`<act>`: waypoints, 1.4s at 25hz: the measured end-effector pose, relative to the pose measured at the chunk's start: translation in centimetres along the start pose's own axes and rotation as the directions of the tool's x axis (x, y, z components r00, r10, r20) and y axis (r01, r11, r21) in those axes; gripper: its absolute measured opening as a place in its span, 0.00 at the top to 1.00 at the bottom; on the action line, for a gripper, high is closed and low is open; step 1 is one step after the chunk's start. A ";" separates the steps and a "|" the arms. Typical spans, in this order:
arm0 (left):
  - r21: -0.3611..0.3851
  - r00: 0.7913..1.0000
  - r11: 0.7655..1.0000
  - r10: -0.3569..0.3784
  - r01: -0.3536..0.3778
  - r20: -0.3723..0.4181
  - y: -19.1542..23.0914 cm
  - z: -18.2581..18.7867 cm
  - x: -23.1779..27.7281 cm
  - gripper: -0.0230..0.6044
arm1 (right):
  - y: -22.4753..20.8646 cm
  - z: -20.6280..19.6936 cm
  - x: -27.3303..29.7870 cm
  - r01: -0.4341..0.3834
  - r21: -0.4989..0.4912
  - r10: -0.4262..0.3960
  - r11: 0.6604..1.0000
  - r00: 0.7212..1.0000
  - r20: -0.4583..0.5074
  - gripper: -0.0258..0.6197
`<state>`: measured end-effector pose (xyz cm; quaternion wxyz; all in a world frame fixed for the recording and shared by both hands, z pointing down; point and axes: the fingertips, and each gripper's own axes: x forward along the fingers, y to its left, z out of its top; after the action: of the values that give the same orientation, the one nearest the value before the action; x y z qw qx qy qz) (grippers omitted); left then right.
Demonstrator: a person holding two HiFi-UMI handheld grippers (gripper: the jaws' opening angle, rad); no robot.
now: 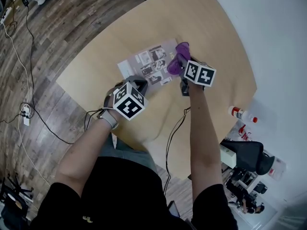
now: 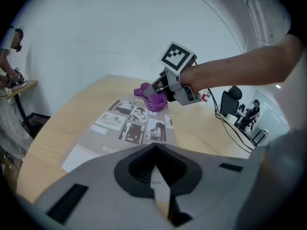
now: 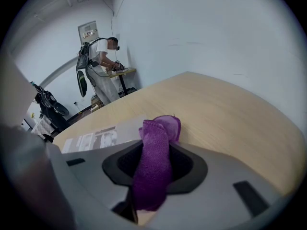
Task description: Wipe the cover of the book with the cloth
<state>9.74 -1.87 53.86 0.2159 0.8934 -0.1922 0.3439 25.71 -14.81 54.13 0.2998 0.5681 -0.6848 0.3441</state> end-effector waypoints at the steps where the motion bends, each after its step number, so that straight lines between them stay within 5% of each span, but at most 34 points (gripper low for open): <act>1: -0.001 1.000 1.000 -0.001 0.001 -0.001 0.0 0.0 0.0 0.93 | 0.0 0.1 0.1 -0.003 -0.004 0.003 1.000 1.000 0.000 0.74; 11: -0.001 1.000 1.000 0.006 -0.006 0.001 -0.2 0.1 0.1 0.93 | 0.5 1.3 -0.1 0.102 -0.185 -0.099 0.977 0.995 0.024 0.75; 15: 0.000 1.000 1.000 0.004 -0.004 0.002 -0.2 0.1 0.1 0.93 | -1.1 2.1 -1.5 0.154 -0.061 -0.147 0.986 0.983 0.108 0.76; 20: 0.002 1.000 1.000 0.004 -0.004 0.006 -0.2 0.0 0.0 0.93 | -4.9 4.9 -5.0 0.261 0.042 -0.263 0.964 0.937 0.229 0.76; 26: 0.003 1.000 1.000 0.008 -0.008 0.005 -0.2 0.0 0.2 0.93 | -3.9 2.9 -3.9 0.141 0.071 -0.150 0.988 0.978 0.145 0.76; 35: 0.007 1.000 1.000 0.006 -0.006 0.008 -0.1 0.0 0.2 0.93 | -0.8 0.4 -0.5 0.140 -0.010 -0.139 0.990 0.986 0.096 0.76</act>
<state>9.92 -1.82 53.92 0.2107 0.8950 -0.1947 0.3415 26.61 -14.95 53.56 0.2949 0.6279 -0.6597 0.2891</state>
